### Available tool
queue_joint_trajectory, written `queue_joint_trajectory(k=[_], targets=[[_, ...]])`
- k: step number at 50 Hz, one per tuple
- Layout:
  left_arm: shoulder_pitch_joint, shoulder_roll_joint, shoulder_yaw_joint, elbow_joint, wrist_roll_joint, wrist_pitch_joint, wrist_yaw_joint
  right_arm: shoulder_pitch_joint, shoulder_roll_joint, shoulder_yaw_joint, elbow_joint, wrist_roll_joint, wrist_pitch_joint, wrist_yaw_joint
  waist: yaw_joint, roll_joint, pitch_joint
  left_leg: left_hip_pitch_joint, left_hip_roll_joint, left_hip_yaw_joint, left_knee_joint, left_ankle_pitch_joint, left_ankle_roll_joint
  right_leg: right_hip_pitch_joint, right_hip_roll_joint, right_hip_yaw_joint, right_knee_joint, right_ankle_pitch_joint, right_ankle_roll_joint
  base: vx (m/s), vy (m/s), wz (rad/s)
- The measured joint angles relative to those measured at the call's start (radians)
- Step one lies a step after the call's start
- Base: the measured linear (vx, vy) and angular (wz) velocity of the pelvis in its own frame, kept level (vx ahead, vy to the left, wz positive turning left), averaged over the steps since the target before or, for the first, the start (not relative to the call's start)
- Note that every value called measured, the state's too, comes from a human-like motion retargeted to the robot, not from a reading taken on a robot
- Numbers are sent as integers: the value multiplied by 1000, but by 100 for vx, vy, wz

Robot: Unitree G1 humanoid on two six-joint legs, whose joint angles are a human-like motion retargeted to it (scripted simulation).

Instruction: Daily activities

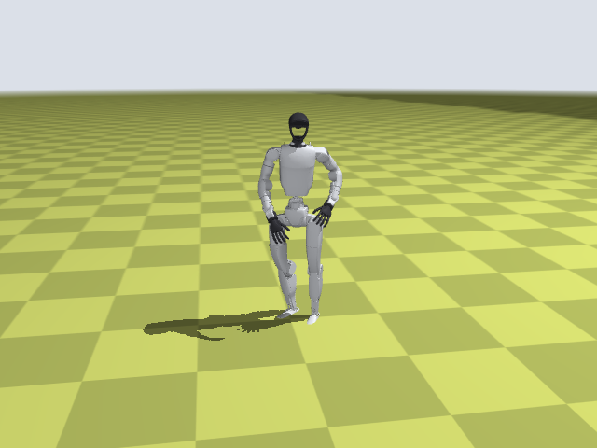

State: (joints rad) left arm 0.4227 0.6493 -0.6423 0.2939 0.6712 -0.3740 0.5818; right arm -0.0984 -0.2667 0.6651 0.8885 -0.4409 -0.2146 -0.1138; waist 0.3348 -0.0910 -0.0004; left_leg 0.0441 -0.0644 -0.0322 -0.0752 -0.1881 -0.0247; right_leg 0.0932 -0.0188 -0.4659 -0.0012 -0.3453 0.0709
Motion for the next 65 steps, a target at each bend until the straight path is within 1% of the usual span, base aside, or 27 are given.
queue_joint_trajectory(k=[8,14,25,37,49,65], targets=[[21,8,-7,-66,-7,-19,-24,36,-25,-18,-39,-19,-5,-1,-57,24,-4,13,5,57,0,-3,5,-18,-1,64,17,-6,3,-3,-2,-49],[28,9,-15,-95,3,-16,-57,60,-46,-37,-49,-45,1,0,-106,39,-5,17,10,106,0,-2,9,-38,1,115,25,-6,7,-5,-2,-55],[20,-22,-42,-64,68,34,-143,100,-77,-86,-48,-73,30,7,-206,62,-1,15,16,193,2,5,11,-80,8,205,38,2,18,-6,-2,-54],[-18,-83,-130,82,173,95,-246,141,-91,-134,-61,-43,54,32,-299,74,3,7,22,263,4,15,19,-116,18,280,35,30,35,-5,-1,-44],[-53,-164,-206,210,214,118,-315,137,-112,-137,-94,-21,54,46,-337,81,6,4,24,306,5,23,29,-122,28,334,-6,76,52,-3,0,-35],[-42,-201,-225,242,170,105,-340,116,-164,-115,-179,5,28,27,-351,90,13,10,21,342,5,29,48,-117,33,388,-52,118,73,-1,0,-28]])
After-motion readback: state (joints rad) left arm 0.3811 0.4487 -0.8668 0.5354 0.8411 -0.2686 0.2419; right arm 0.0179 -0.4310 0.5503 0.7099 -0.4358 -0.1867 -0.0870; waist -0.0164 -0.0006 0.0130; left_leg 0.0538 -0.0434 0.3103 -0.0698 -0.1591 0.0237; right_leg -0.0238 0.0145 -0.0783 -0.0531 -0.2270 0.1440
